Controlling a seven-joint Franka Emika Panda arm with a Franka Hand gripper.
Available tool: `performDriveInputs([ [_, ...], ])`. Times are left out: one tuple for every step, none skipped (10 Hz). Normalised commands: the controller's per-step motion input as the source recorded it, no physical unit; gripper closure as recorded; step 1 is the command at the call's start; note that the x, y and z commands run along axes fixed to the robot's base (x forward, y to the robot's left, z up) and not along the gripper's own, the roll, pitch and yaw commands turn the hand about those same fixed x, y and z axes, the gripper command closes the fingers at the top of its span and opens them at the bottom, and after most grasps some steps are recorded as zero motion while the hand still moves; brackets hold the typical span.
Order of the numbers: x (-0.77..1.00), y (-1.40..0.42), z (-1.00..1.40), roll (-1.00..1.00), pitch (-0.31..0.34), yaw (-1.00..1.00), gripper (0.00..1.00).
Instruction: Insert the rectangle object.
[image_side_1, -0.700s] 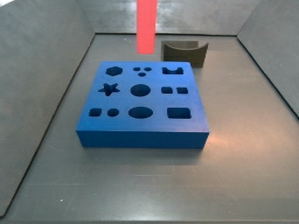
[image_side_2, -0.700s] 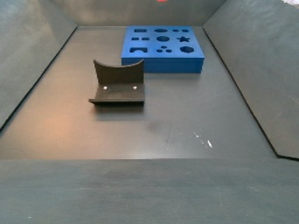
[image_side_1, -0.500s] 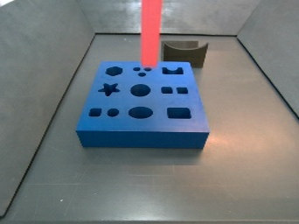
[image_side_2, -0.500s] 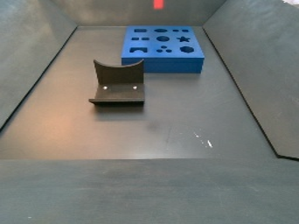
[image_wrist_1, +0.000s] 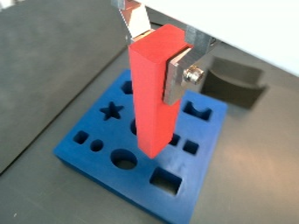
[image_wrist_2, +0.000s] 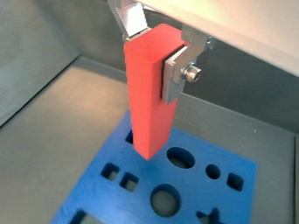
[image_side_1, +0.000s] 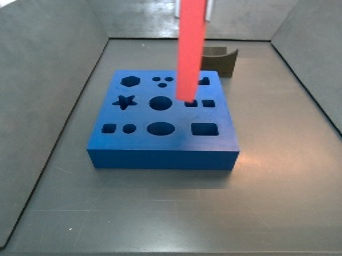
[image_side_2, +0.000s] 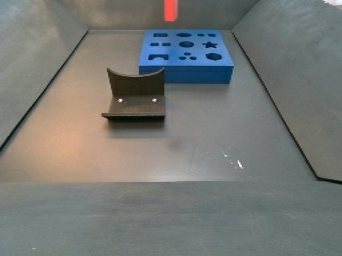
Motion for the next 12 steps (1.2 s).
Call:
performDriveInputs([
  [0.03, -0.15, -0.23, 0.00, 0.000, -0.97, 1.00],
  [0.00, -0.12, -0.27, 0.00, 0.000, -1.00, 1.00],
  [0.00, -0.12, -0.27, 0.00, 0.000, -1.00, 1.00],
  [0.00, -0.12, -0.27, 0.00, 0.000, -1.00, 1.00],
  [0.00, -0.12, -0.27, 0.00, 0.000, -1.00, 1.00],
  [0.00, -0.12, -0.26, 0.00, 0.000, -1.00, 1.00],
  [0.06, -0.13, -0.25, 0.00, 0.000, -0.98, 1.00],
  [0.19, -0.14, -0.23, 0.00, 0.000, -0.89, 1.00],
  [0.39, -0.16, -0.19, -0.02, 0.000, -0.71, 1.00],
  [0.51, -0.15, -0.17, -0.02, 0.000, -0.61, 1.00],
  [0.46, -0.12, -0.18, -0.01, 0.000, -0.66, 1.00],
  [0.30, -0.06, -0.15, 0.00, 0.000, -0.81, 1.00],
])
